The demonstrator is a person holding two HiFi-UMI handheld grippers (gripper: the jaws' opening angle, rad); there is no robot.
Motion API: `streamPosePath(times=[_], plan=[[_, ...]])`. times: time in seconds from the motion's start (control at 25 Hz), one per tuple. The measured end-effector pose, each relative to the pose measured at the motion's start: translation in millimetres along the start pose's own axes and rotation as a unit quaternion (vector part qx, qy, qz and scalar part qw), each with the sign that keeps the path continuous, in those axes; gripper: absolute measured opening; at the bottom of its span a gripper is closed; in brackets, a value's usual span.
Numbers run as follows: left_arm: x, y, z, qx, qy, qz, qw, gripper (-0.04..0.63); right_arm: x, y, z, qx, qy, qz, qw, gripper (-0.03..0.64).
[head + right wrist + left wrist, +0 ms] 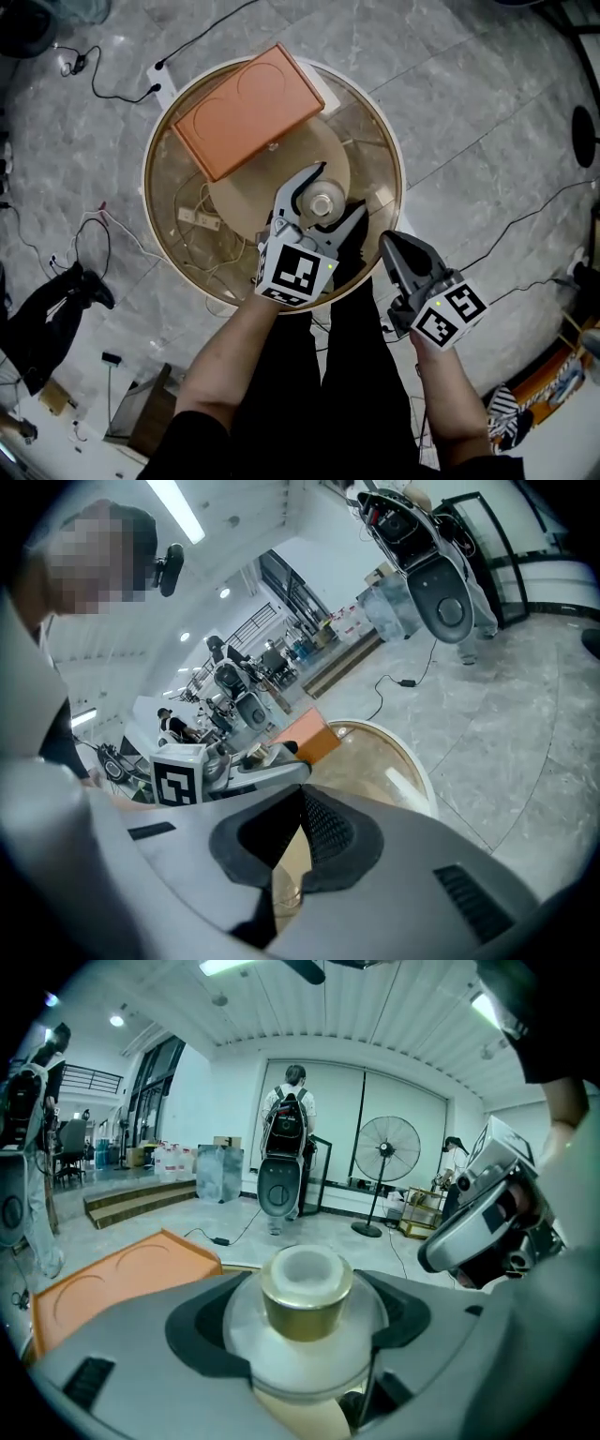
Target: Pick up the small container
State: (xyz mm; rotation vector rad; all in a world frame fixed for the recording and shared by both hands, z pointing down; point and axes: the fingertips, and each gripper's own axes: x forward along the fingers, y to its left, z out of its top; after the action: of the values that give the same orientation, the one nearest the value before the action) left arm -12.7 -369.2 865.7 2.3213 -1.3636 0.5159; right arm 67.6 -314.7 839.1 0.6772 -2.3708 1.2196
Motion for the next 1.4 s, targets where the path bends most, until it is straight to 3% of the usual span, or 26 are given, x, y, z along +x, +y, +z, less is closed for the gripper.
streamPosePath(times=[0.16,0.28,0.52,0.76,0.96,1.12,1.24,1.4], plan=[[-50,5,55,-0.001,0.010,0.016,0.9998,0.345,-18,50,28,-0.029,0.006,-0.005,1.000,0.014],[-100,-8,115,0.008,0.006,0.008,0.9999,0.345,-47,101,52,-0.039,0.016,-0.006,0.999,0.014],[-189,-28,199,0.033,-0.015,0.016,0.9992,0.345,-93,183,93,-0.079,-0.015,-0.018,0.997,0.014],[-275,-41,222,0.031,-0.008,0.042,0.9986,0.345,-127,274,102,-0.116,-0.041,0.001,0.992,0.014],[-326,-62,235,0.032,-0.014,0.047,0.9983,0.345,-160,314,85,-0.116,-0.057,-0.008,0.992,0.014],[-353,-77,255,0.041,-0.015,0.045,0.9981,0.345,-182,346,72,-0.128,-0.049,0.012,0.990,0.014],[-362,-92,274,0.039,-0.025,0.059,0.9972,0.345,-202,351,82,-0.166,-0.064,0.025,0.984,0.014],[-352,-126,301,0.023,-0.033,0.076,0.9963,0.345,-250,325,115,-0.202,-0.103,0.025,0.974,0.014]])
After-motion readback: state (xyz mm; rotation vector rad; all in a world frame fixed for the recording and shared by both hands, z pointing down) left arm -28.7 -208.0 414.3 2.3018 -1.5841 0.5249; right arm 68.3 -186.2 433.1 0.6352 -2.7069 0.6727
